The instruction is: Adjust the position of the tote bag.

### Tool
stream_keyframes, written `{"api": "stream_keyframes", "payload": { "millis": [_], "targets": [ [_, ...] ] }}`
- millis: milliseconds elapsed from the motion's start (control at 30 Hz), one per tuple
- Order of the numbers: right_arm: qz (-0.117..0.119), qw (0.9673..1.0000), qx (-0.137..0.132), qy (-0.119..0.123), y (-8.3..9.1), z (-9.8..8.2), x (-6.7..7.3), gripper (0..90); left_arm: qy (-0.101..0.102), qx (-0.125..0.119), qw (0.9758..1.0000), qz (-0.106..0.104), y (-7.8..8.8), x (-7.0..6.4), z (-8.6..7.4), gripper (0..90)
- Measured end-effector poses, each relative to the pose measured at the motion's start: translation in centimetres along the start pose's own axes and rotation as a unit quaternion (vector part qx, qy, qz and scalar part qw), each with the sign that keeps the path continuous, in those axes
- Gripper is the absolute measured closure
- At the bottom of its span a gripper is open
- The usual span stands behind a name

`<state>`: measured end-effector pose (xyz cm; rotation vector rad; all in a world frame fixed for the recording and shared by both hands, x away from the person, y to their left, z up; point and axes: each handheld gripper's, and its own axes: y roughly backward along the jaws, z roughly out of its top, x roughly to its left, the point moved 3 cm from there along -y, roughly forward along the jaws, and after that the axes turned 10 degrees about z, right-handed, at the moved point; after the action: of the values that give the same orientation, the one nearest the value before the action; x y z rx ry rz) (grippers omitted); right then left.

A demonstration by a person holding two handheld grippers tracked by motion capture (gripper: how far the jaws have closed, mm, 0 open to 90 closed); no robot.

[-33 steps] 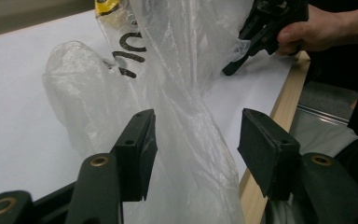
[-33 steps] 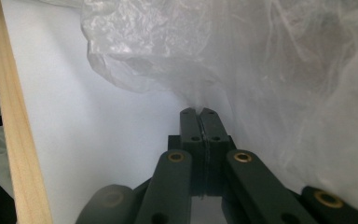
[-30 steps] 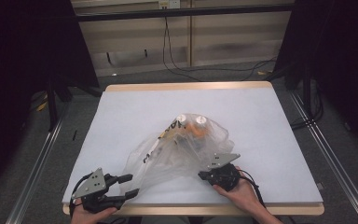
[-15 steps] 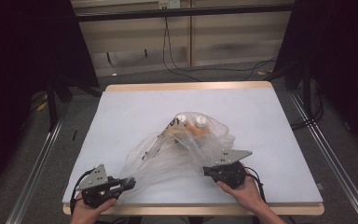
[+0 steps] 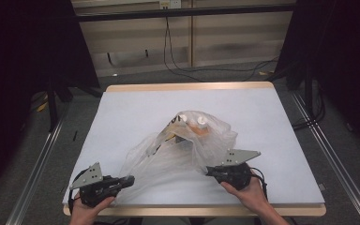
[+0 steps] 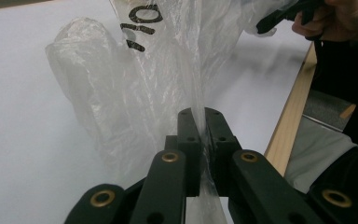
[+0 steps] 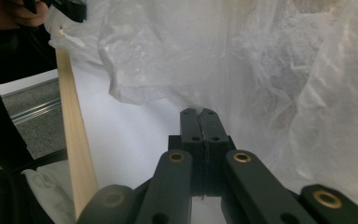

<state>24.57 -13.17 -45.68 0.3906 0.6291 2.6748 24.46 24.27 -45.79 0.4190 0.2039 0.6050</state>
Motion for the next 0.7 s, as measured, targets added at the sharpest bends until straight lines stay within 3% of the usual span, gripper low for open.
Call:
{"api": "stream_keyframes", "payload": {
  "millis": [133, 300, 333, 567, 667, 700],
  "targets": [
    [0.004, 0.9999, -0.011, 0.002, 0.4, 0.4, 0.3, 90.0, 0.009, -0.002, 0.9999, -0.004, 0.0, 0.2, 0.4, 88.7],
    [0.014, 0.9995, -0.026, 0.010, 1.2, 1.1, 0.5, 90.0, 0.009, -0.025, 0.9996, -0.010, 0.4, 0.0, 1.2, 88.3],
    [0.014, 0.9995, -0.026, 0.010, 1.2, 1.1, 0.5, 90.0, 0.001, -0.024, 0.9997, -0.006, 0.5, 0.1, 1.5, 88.3],
    [0.010, 0.9988, -0.045, 0.013, 2.2, 2.0, 0.5, 90.0, 0.009, -0.044, 0.9990, -0.009, 0.8, 0.3, 2.4, 88.2],
    [0.006, 0.9984, -0.053, 0.018, 2.6, 2.6, 0.4, 90.0, 0.023, -0.054, 0.9983, -0.008, 1.1, 0.6, 2.8, 88.1],
    [0.006, 0.9982, -0.056, 0.020, 2.8, 2.9, 0.4, 90.0, 0.016, -0.050, 0.9986, -0.001, 1.2, 0.6, 3.0, 88.1]
  ]
}}
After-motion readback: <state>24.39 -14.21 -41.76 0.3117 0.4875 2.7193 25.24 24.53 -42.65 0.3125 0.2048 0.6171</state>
